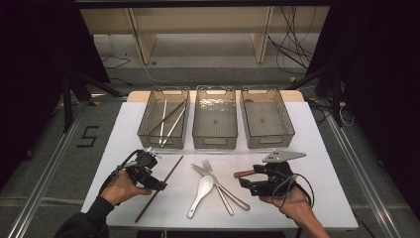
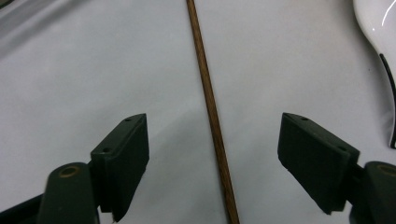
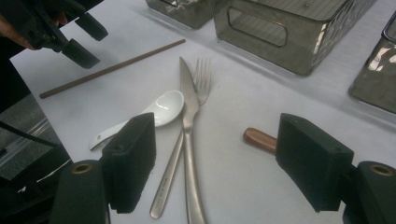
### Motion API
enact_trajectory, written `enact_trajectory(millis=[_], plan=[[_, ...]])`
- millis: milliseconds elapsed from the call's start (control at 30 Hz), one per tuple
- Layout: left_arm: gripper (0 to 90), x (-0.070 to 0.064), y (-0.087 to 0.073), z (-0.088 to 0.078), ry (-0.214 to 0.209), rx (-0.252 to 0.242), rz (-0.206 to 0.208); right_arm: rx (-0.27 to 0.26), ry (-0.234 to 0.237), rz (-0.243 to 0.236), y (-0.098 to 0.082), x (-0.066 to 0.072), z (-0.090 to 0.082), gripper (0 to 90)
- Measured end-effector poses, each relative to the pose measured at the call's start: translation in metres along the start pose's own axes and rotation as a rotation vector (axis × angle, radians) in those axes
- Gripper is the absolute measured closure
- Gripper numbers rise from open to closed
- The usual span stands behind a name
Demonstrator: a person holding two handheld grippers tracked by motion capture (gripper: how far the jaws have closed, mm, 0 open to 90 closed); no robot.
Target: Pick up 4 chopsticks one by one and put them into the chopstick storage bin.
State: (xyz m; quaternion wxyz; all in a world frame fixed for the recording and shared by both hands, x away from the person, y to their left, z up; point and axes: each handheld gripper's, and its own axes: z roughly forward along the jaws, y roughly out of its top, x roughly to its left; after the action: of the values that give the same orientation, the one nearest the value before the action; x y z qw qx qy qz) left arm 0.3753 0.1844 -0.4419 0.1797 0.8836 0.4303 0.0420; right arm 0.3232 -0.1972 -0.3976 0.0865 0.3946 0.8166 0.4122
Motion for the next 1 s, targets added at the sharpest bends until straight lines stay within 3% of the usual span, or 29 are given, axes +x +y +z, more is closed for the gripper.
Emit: enact_trajectory(millis=[567, 1000], plan=[[52.6, -0.001, -0.006, 0.010, -0.023, 0.071, 0.034, -0.002, 0.001, 0.000, 0.000, 0.000, -0.001, 29.8], [67.0, -0.004, -0.006, 0.018, -0.022, 0.101, 0.065, 0.001, 0.002, -0.003, 0.000, 0.000, 0.000, 29.7]])
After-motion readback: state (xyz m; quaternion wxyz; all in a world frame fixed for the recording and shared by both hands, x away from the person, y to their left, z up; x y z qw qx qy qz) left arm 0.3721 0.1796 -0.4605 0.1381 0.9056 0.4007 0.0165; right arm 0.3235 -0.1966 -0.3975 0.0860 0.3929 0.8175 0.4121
